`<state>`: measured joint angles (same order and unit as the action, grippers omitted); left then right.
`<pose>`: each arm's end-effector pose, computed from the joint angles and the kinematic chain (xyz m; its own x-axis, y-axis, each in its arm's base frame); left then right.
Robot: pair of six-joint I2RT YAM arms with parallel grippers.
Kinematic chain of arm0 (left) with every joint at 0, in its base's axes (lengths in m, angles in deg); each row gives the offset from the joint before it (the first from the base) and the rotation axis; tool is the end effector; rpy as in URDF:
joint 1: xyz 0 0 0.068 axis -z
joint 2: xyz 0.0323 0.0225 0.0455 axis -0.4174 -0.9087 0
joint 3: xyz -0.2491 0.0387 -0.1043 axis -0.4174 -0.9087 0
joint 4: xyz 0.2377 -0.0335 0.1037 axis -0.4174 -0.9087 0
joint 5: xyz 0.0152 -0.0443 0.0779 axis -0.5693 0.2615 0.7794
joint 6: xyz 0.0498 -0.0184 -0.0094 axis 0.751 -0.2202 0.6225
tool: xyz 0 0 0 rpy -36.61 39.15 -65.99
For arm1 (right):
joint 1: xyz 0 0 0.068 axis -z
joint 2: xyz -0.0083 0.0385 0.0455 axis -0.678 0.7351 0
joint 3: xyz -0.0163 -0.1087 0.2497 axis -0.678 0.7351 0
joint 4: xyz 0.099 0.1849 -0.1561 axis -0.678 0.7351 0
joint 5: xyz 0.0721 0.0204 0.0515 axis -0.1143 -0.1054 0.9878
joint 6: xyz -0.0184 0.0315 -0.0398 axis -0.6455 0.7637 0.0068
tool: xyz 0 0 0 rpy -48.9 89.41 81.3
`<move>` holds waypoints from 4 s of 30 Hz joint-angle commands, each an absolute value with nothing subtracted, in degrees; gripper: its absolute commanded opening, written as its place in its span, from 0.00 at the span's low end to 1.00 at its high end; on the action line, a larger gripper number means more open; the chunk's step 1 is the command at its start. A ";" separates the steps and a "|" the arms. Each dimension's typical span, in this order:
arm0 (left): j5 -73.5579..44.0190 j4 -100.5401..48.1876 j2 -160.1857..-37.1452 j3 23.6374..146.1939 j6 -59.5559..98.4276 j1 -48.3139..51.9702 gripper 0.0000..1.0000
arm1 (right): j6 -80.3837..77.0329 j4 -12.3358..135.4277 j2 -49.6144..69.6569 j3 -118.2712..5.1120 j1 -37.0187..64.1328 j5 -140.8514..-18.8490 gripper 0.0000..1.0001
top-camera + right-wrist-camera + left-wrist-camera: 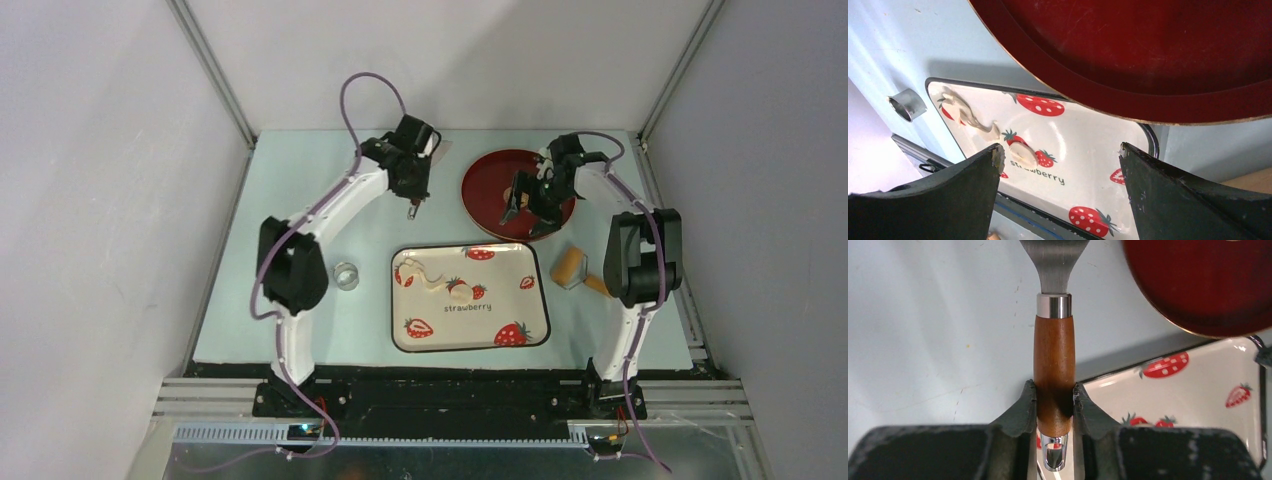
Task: Roll out the dumpling wrappers from the dough
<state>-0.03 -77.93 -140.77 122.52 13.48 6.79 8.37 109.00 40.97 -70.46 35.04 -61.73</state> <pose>0.3874 -0.2323 0.2820 -0.8258 0.1542 -0.5425 0.2285 0.9709 -0.0719 0.3980 0.0691 0.2198 -0.9708 0.1332 -0.1995 0.0193 0.8723 0.4887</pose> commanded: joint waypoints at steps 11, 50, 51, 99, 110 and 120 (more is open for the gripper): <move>4.78 -76.21 -108.80 89.23 9.89 17.17 0.00 | 7.73 107.82 27.87 -58.46 34.76 -61.31 0.90; -3.82 -78.79 -99.74 64.91 4.33 37.60 0.00 | 5.09 114.70 53.33 -82.32 32.23 -75.79 0.36; -4.15 -78.80 -100.10 65.29 4.77 37.62 0.00 | 5.08 114.24 52.76 -80.18 32.12 -75.65 0.33; -6.07 -81.97 -100.34 65.80 9.71 39.60 0.00 | 13.06 104.77 14.53 -28.91 38.67 -66.38 0.50; -7.36 -81.69 -104.93 66.26 10.58 39.60 0.00 | 12.36 98.66 21.71 -27.26 39.40 -64.09 0.39; -7.33 -81.54 -108.48 67.68 11.49 39.59 0.00 | 11.13 97.67 22.86 -27.30 39.82 -62.09 0.03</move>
<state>-6.72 -81.64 -107.24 65.91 9.76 39.27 9.60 100.22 21.32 -27.36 40.03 -61.62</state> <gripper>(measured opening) 0.245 0.108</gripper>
